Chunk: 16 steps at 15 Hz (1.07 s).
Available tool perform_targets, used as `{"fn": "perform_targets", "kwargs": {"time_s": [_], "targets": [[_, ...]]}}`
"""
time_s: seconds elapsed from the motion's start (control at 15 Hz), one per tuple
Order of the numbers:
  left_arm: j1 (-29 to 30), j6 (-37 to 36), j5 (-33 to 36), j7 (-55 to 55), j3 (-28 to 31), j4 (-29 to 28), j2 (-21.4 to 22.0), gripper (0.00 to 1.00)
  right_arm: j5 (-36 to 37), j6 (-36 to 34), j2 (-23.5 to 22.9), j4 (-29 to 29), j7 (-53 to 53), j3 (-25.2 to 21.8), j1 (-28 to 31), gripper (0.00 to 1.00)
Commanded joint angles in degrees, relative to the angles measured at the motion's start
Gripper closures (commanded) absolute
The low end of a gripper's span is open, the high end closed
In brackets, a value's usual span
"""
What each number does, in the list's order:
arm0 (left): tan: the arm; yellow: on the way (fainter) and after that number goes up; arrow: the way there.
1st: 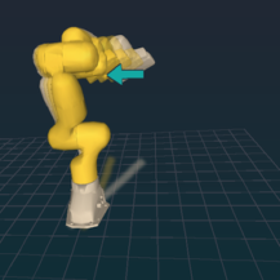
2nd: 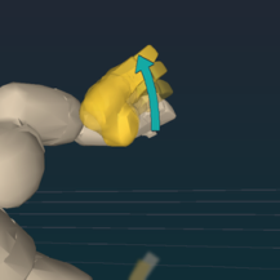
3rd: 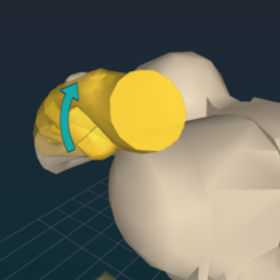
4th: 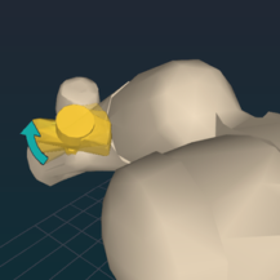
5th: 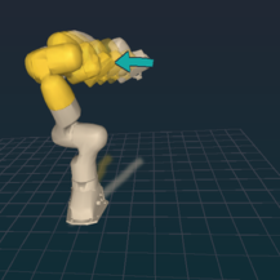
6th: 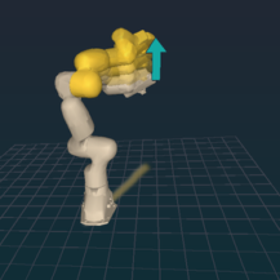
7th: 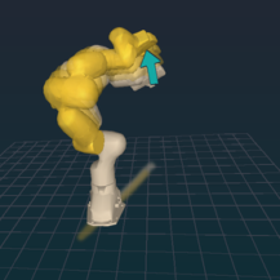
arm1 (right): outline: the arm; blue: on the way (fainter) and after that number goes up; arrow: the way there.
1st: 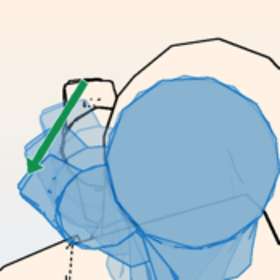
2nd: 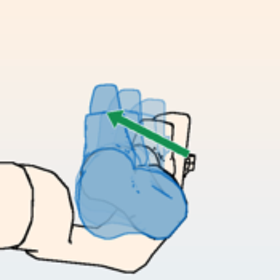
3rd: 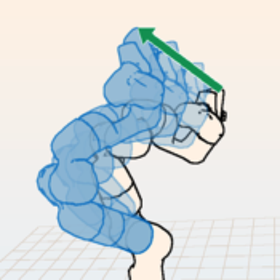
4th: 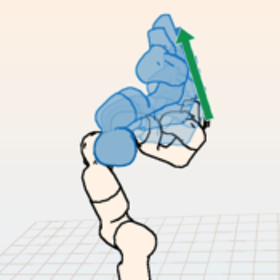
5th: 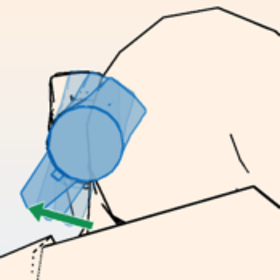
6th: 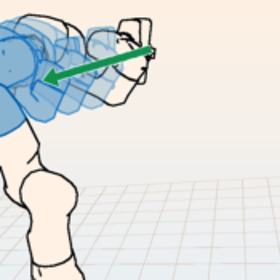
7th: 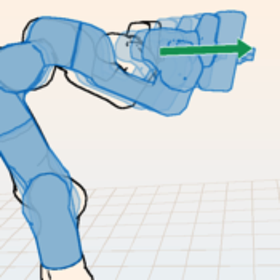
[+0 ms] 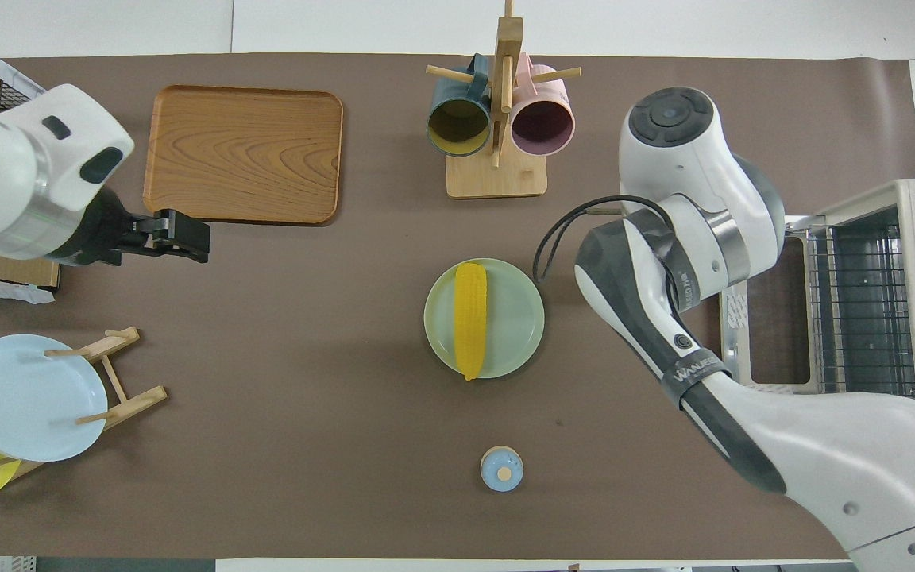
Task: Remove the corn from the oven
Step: 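Withdraw the right gripper while the left gripper reaches the corn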
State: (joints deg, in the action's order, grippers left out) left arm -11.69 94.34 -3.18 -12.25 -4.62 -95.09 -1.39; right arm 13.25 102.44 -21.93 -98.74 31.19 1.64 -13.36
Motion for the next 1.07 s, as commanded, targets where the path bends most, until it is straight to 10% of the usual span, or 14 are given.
{"fn": "perform_targets", "kwargs": {"time_s": [0.0,1.0], "targets": [[-5.2,4.8,-1.3,-4.7,0.7,-1.2,-4.3,0.00,5.0,5.9,6.6,-14.2,0.5,1.0,0.6,1.00],[-25.5,32.5,-3.0,-24.6,0.8,-4.1,-22.6,0.00,11.0,11.8,8.4,-21.8,-5.5,0.9,8.5,1.00]]}}
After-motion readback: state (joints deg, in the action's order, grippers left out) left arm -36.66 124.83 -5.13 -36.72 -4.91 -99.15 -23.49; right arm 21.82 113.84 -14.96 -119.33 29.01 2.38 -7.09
